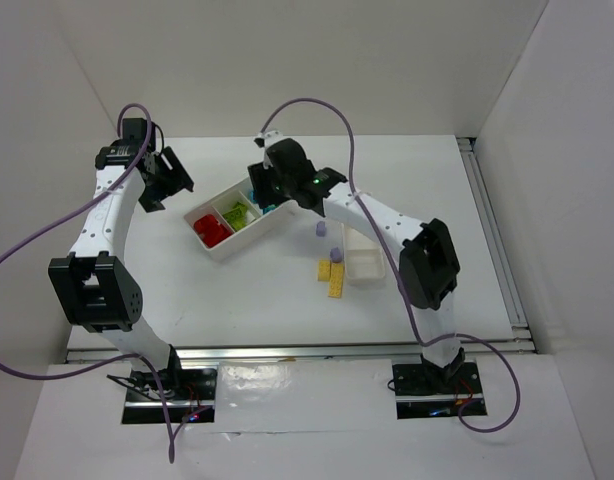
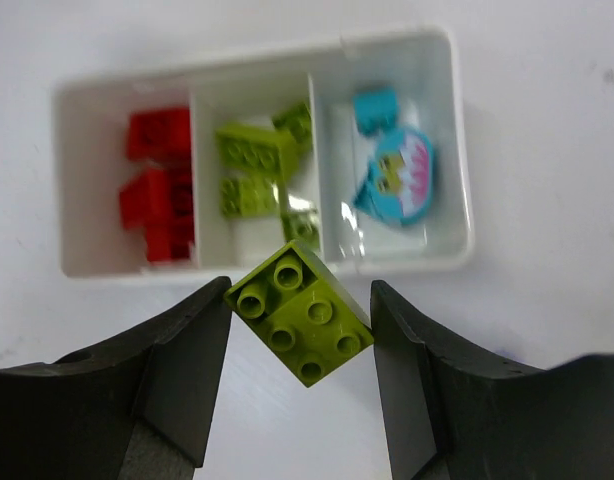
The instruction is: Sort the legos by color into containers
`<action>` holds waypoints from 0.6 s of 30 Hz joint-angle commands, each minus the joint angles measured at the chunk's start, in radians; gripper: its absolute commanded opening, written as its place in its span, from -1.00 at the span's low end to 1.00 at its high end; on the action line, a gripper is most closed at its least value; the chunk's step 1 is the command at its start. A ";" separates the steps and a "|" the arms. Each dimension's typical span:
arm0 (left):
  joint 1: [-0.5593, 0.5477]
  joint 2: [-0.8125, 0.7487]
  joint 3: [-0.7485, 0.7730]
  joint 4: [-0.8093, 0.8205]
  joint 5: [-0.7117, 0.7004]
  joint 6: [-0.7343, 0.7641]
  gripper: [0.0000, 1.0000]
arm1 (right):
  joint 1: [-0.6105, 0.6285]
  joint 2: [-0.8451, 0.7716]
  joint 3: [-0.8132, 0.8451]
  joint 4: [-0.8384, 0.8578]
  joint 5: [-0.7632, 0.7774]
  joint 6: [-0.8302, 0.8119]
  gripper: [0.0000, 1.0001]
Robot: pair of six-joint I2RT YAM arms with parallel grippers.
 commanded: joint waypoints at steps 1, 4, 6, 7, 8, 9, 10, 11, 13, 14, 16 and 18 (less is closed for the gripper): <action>0.005 -0.026 0.036 0.006 -0.018 0.003 0.72 | 0.010 0.100 0.160 0.076 -0.076 -0.013 0.01; 0.005 -0.026 0.036 0.006 -0.018 0.003 0.72 | 0.019 0.203 0.290 0.103 -0.137 -0.013 0.01; 0.005 -0.026 0.047 -0.003 -0.018 0.012 0.72 | 0.019 0.285 0.390 0.119 -0.173 -0.013 0.01; 0.005 -0.026 0.047 -0.003 -0.027 0.012 0.72 | 0.019 0.312 0.425 0.119 -0.173 -0.013 0.01; 0.005 -0.026 0.056 -0.012 -0.027 0.012 0.72 | 0.019 0.372 0.470 0.105 -0.183 -0.013 0.01; 0.005 -0.026 0.056 -0.012 -0.027 0.012 0.72 | 0.019 0.390 0.537 0.093 -0.199 -0.013 0.09; 0.005 -0.026 0.056 -0.012 -0.040 0.012 0.72 | 0.019 0.401 0.554 0.084 -0.208 -0.002 0.22; 0.005 -0.026 0.056 -0.012 -0.040 0.012 0.72 | 0.019 0.401 0.554 0.084 -0.219 -0.002 0.56; 0.005 -0.026 0.056 -0.012 -0.050 0.012 0.72 | 0.019 0.359 0.515 0.099 -0.228 -0.002 0.85; 0.005 -0.026 0.056 -0.012 -0.051 0.012 0.72 | 0.019 0.340 0.498 0.099 -0.205 -0.011 0.90; 0.005 -0.026 0.056 -0.012 -0.051 0.012 0.72 | 0.019 0.280 0.444 0.090 -0.127 -0.023 0.90; 0.005 -0.026 0.056 -0.012 -0.051 0.012 0.72 | 0.019 0.203 0.359 0.090 -0.064 -0.034 0.86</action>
